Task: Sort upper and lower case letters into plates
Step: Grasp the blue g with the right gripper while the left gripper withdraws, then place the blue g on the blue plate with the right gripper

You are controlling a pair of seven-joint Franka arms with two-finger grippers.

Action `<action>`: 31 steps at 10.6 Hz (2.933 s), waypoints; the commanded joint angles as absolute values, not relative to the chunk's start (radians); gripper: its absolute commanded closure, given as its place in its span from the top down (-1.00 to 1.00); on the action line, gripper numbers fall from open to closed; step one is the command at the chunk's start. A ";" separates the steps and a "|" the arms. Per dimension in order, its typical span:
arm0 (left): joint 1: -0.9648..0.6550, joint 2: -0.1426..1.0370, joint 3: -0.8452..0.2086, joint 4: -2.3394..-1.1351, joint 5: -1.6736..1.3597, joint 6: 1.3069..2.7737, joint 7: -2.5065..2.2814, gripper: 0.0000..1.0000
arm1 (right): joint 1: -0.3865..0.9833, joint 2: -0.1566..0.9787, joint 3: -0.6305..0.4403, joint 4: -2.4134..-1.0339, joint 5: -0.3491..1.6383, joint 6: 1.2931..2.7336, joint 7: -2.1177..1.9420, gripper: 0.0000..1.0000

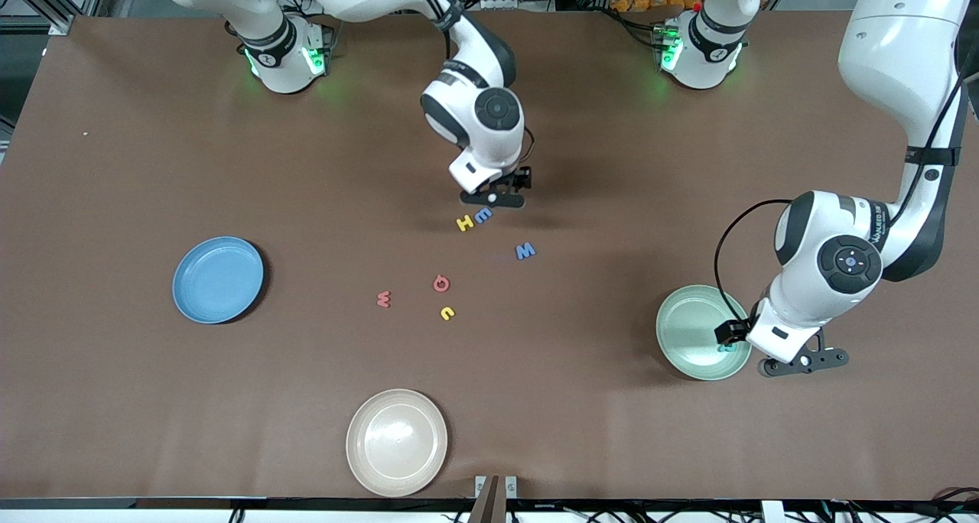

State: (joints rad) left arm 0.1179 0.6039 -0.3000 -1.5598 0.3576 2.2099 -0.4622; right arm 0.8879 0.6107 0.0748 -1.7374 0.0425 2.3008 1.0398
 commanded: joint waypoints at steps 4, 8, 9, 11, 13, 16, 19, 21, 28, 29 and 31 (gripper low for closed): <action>0.115 0.537 -0.324 -1.528 0.298 2.123 -0.436 1.00 | 0.937 0.627 0.072 -1.830 0.060 2.445 1.235 1.00; 0.117 0.437 -0.341 -1.528 0.288 2.022 -0.426 1.00 | 0.948 0.652 0.069 -1.829 0.132 2.474 1.243 1.00; 0.117 0.411 -0.341 -1.525 0.244 1.987 -0.426 1.00 | 0.950 0.655 0.071 -1.829 0.132 2.488 1.244 1.00; 0.121 0.341 -0.339 -1.525 0.213 1.925 -0.422 1.00 | 0.950 0.657 0.071 -1.829 0.132 2.488 1.244 1.00; 0.135 0.289 -0.337 -1.525 0.171 1.908 -0.422 1.00 | 0.954 0.660 0.069 -1.829 0.132 2.490 1.244 0.37; 0.137 0.215 -0.337 -1.526 0.147 1.855 -0.422 1.00 | 0.974 0.660 0.069 -1.830 0.132 2.496 1.244 -0.98; 0.138 0.164 -0.334 -1.525 0.127 1.775 -0.422 1.00 | 0.971 0.657 0.069 -1.830 0.132 2.496 1.240 -1.00; 0.150 0.144 -0.328 -1.525 0.086 1.757 -0.422 1.00 | 0.960 0.632 0.061 -1.827 0.129 2.487 1.232 -1.00; 0.147 0.113 -0.337 -1.526 0.035 1.704 -0.422 1.00 | 0.602 0.437 0.055 -1.793 0.120 2.222 0.753 -0.97; 0.141 0.114 -0.337 -1.526 0.035 1.704 -0.423 1.00 | 0.533 0.416 0.055 -1.796 0.120 2.183 0.658 -0.97; 0.135 0.117 -0.339 -1.528 0.034 1.706 -0.422 1.00 | 0.422 0.381 0.054 -1.822 0.120 2.139 0.505 -0.97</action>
State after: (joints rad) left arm 0.1347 0.1361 -0.3400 -1.5106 0.0651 1.7148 -0.4521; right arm 0.4819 0.4254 0.0368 -1.7751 0.1110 2.1574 0.5887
